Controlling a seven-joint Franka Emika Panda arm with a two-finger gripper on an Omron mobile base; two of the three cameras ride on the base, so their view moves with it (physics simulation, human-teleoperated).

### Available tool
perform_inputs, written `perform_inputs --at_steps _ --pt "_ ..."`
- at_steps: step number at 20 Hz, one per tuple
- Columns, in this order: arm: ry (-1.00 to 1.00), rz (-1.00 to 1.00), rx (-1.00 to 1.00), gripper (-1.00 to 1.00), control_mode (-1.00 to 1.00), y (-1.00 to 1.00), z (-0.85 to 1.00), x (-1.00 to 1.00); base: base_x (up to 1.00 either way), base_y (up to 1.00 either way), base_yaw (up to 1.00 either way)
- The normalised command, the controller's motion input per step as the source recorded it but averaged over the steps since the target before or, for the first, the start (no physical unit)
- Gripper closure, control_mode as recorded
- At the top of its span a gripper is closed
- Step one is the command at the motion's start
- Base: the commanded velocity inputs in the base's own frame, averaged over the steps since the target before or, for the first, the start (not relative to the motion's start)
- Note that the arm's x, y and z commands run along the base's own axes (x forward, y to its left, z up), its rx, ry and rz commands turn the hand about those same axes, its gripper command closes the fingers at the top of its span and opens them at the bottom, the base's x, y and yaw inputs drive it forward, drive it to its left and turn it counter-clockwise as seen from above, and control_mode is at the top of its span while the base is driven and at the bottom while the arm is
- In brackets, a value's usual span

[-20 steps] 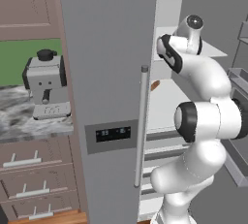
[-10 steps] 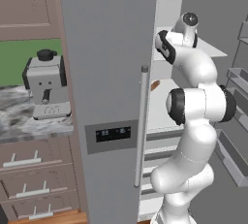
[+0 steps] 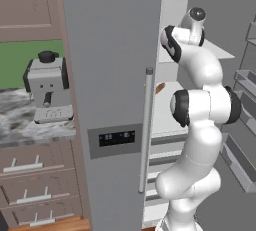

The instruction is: Pick the cheese from the fridge and the cheese grater from the cabinet and place them next to the salad bowl.

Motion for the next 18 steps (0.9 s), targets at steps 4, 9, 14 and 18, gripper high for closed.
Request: perform_inputs --at_steps 4,9,14,18 --pt "0.00 0.00 0.00 1.00 -1.00 0.00 -0.01 0.00 0.00 0.00 0.00" --pt "-0.02 0.00 0.00 1.00 -1.00 0.00 0.00 -0.06 0.00 0.00 0.00" --pt "-0.13 0.00 0.00 1.00 -1.00 -0.03 0.00 -0.56 0.00 0.00 0.00" --pt "-0.19 0.00 0.00 1.00 -1.00 -0.02 0.00 -0.76 0.00 0.00 0.00"
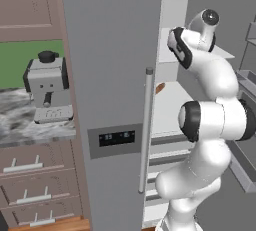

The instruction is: Pick the cheese from the fridge and the cheese grater from the cabinet and place them next to the salad bowl.

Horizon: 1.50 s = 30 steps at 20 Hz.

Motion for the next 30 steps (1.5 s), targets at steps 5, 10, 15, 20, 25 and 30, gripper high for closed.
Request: perform_inputs --at_steps 5,10,15,20,25,30 --pt "-0.02 0.00 0.00 1.00 -1.00 0.00 0.37 -0.68 0.00 0.00 0.00" --pt "0.08 0.00 0.00 1.00 -1.00 0.02 0.51 -0.79 0.00 0.00 0.00" --pt "0.05 -0.03 0.00 1.00 -1.00 0.12 0.20 -0.85 0.00 0.00 0.00" --pt "0.15 -0.05 0.00 1.00 -1.00 0.14 0.00 -0.76 0.00 0.00 0.00" --pt "0.12 -0.04 0.00 1.00 -1.00 0.05 0.00 -0.81 0.00 0.00 0.00" --pt "0.06 -0.06 0.00 1.00 -1.00 0.07 -0.03 -0.89 0.00 0.00 0.00"
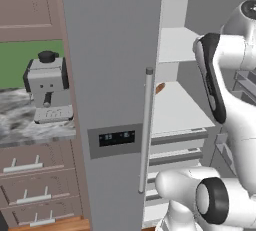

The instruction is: Pick the cheese from the fridge and the cheese grater from the cabinet and place them next to the salad bowl.

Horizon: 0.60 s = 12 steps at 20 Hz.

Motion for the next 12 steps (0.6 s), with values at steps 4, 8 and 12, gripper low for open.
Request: perform_inputs --at_steps 4,8,12 --pt "0.04 -0.06 0.00 1.00 -1.00 0.25 -0.14 -0.67 0.00 0.00 0.00" --pt "0.00 -0.03 0.00 1.00 -1.00 0.55 -0.05 -0.68 0.00 0.00 0.00" --pt "-0.04 -0.01 0.01 1.00 -1.00 0.66 -0.02 -0.72 0.00 0.00 0.00"
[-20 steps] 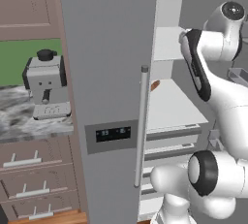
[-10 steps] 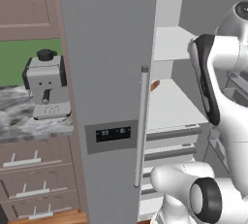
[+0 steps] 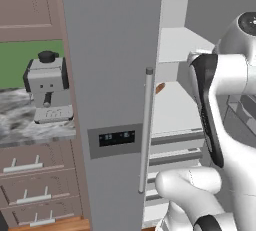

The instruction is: Pick the cheese from the fridge and the cheese grater from the cabinet and place them next to the salad bowl.

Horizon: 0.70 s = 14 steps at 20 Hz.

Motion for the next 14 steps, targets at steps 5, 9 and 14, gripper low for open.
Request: perform_inputs --at_steps 5,9,14 --pt "-0.01 0.00 0.00 1.00 -1.00 0.78 -0.10 -0.56 0.00 0.00 0.00" --pt "0.00 0.00 0.00 1.00 -1.00 0.57 -0.15 -0.32 0.00 0.00 0.00" --pt "-0.04 0.00 0.00 1.00 -1.00 0.19 -0.01 -0.11 0.00 0.00 0.00"
